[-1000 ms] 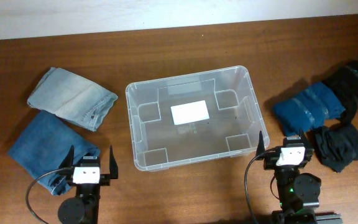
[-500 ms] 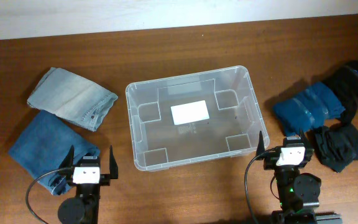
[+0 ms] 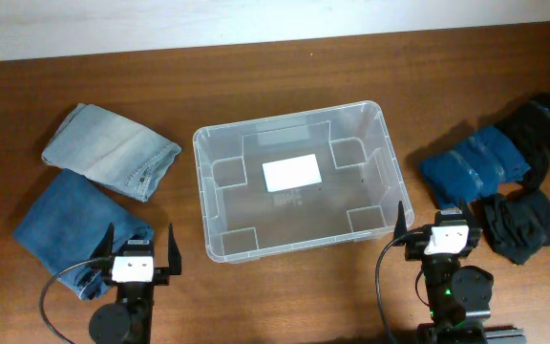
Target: Pack container
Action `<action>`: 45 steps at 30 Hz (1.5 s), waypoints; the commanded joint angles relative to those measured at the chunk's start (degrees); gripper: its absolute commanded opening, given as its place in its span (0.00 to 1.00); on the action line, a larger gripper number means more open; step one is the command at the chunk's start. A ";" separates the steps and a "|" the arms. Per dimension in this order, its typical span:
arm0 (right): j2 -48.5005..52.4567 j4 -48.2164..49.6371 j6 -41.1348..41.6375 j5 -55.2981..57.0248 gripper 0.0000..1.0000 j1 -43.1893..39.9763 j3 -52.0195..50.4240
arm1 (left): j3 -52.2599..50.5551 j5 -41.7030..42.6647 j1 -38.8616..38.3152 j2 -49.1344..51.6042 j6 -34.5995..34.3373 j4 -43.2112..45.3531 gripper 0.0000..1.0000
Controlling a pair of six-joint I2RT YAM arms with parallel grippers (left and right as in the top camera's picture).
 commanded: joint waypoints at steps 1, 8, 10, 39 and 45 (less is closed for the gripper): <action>-0.52 -0.31 0.26 1.09 0.98 -0.17 -0.31 | -0.20 -0.39 -0.24 -0.44 0.92 -0.33 0.99; -0.52 -0.31 0.46 0.74 0.98 -0.15 -0.31 | -0.20 -0.39 -0.24 -0.44 0.92 -0.31 0.99; -0.52 -0.35 0.46 0.13 0.98 -0.15 -0.31 | -0.20 -0.39 -0.24 -0.44 0.92 -0.33 1.00; 45.48 -35.06 12.92 3.43 0.98 -1.27 54.62 | 35.58 -1.42 -0.17 23.93 -5.11 -18.10 0.99; 62.40 -46.07 12.48 2.71 0.98 -6.34 68.63 | 43.47 -1.22 -0.17 32.50 -5.09 -25.73 0.99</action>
